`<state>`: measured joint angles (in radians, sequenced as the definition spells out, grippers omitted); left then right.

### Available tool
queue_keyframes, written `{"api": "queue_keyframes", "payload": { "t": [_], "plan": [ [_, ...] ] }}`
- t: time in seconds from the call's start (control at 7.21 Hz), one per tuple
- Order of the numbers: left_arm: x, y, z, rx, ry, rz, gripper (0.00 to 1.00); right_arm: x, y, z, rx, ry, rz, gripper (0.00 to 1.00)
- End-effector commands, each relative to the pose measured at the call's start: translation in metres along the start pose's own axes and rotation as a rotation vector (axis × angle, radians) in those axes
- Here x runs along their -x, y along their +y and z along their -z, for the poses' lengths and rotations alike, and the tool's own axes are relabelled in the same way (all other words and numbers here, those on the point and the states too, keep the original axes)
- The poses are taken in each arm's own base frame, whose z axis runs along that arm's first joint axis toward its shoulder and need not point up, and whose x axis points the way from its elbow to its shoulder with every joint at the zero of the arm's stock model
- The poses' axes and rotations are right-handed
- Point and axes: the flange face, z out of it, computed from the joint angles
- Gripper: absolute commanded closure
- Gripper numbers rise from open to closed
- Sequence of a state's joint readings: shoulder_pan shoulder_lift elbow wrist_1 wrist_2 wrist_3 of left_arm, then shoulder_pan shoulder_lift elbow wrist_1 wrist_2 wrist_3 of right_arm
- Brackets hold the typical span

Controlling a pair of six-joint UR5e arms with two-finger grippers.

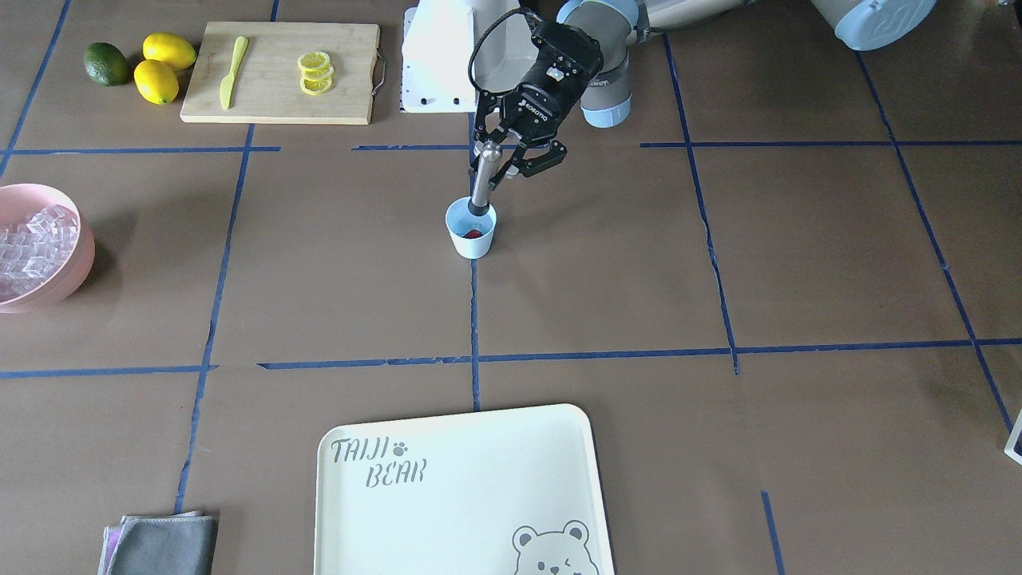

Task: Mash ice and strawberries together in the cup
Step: 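Lower the pestle into the cup and press down on the contents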

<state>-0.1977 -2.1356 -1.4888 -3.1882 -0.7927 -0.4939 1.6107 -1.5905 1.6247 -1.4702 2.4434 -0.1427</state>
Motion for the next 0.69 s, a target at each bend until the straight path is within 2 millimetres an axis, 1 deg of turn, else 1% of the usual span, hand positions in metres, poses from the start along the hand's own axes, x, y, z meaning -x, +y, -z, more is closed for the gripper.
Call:
{"api": "queue_keyframes", "payload": {
  "t": [0.0, 0.28, 0.42, 0.55],
  "plan": [
    [0.0, 0.012, -0.006, 0.01, -0.007, -0.012, 1.0, -0.001, 0.001, -0.001, 0.004, 0.001, -0.004, 0.01],
    [0.004, 0.028, -0.008, 0.027, -0.022, -0.03, 1.0, -0.001, 0.001, -0.001, 0.004, -0.001, -0.004, 0.01],
    [0.002, 0.038, -0.006, 0.038, -0.029, -0.033, 1.0, -0.001, 0.001, -0.001, 0.004, -0.001, -0.004, 0.01],
    [0.001, 0.042, -0.004, 0.042, -0.032, -0.035, 1.0, -0.001, 0.001, -0.001, 0.004, -0.001, -0.004, 0.01]
  ]
}}
